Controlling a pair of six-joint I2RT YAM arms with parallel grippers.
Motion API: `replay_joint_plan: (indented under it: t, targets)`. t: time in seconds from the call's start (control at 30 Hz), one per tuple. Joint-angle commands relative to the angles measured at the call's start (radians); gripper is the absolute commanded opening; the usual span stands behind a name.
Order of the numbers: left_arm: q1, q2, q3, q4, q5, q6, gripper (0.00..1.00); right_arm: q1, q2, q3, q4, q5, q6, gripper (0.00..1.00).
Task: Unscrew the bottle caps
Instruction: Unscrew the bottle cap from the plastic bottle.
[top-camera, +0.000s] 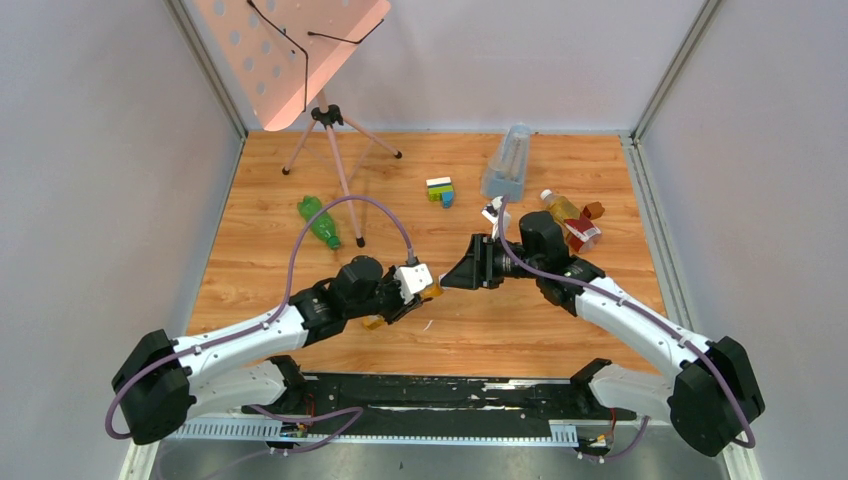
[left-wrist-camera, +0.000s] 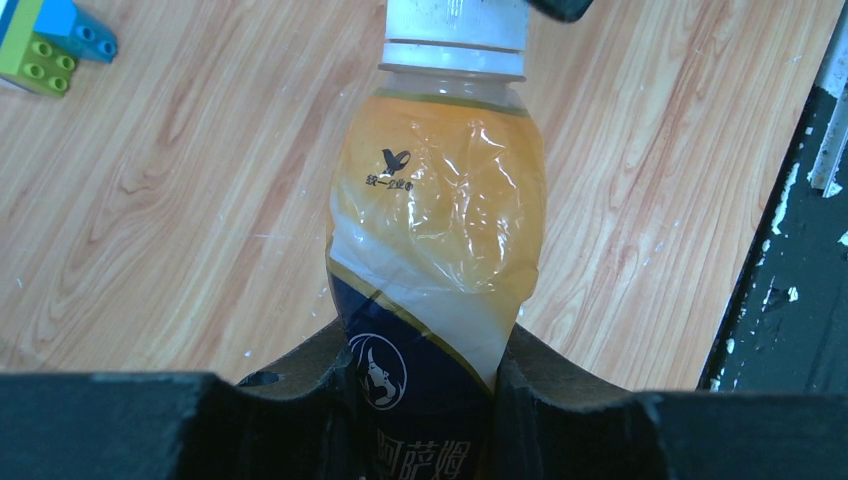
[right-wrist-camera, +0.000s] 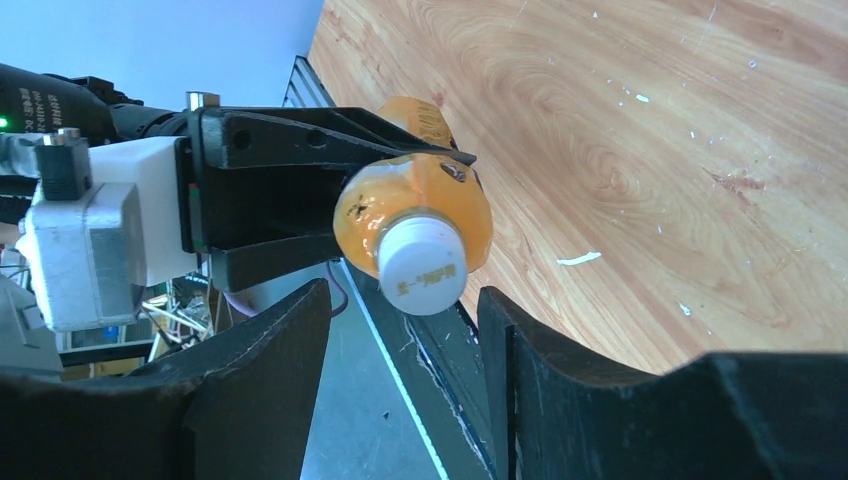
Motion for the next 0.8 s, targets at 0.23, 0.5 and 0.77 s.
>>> replay_joint_plan:
  t: [0.23,0.5,0.77]
  targets:
    - [0.002,-0.053,-0.005,0.051,0.015,0.024,0.00,-0.017,0.060,0.015,0.071,-0.029,0.092,0.49]
    - [0.001,-0.051,-0.003,0.030,0.001,0.027,0.00,-0.034,0.072,-0.007,0.158,-0.043,0.140,0.47]
    - [0.001,-0.052,-0.004,0.030,-0.018,0.030,0.00,-0.037,0.103,0.004,0.156,-0.113,0.115,0.38]
